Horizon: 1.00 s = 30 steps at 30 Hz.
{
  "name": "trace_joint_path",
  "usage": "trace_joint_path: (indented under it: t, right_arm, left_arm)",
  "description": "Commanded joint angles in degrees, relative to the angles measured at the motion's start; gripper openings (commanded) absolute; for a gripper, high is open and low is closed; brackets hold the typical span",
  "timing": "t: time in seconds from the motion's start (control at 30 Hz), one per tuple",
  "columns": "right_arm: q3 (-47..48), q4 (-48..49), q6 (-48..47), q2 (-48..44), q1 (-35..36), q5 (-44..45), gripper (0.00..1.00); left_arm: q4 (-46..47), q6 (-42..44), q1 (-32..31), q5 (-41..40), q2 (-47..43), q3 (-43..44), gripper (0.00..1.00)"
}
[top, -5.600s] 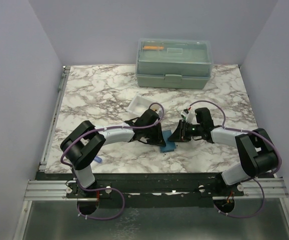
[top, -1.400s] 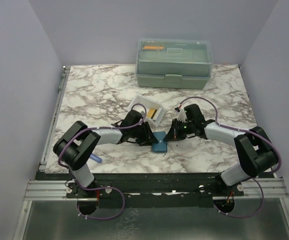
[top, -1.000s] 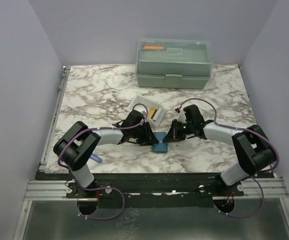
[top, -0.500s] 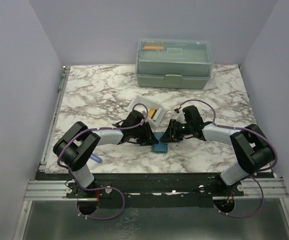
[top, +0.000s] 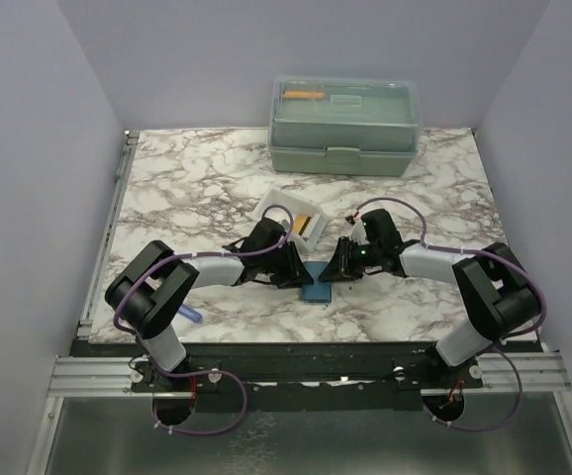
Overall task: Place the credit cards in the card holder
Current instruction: Close the card holder at the center of the board.
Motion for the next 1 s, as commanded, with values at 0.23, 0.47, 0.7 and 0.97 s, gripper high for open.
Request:
trace_joint_path:
  t: [0.23,0.47,0.7,0.97]
  right_arm:
    - [-0.3,-3.0,-0.1,5.0,2.4,7.6,0.05]
    - [1.3,-8.0,2.1,7.3,5.2,16.2,0.0]
    - [6.8,-18.5,3.4,11.3,9.7,27.3,0.0]
    - [10.9,-25.9,4.4,17.1,15.9,37.3,0.0]
  left_arm:
    - [0.2,1.6,-1.8,0.4,1.6,1.9,0.21]
    - [0.2,1.8,-1.9,0.5,1.4,2.2,0.19]
    - [0.2,1.6,-1.9,0.4,1.0,2.1,0.19]
    - [0.2,1.6,-2.0,0.1,0.8,1.7,0.18]
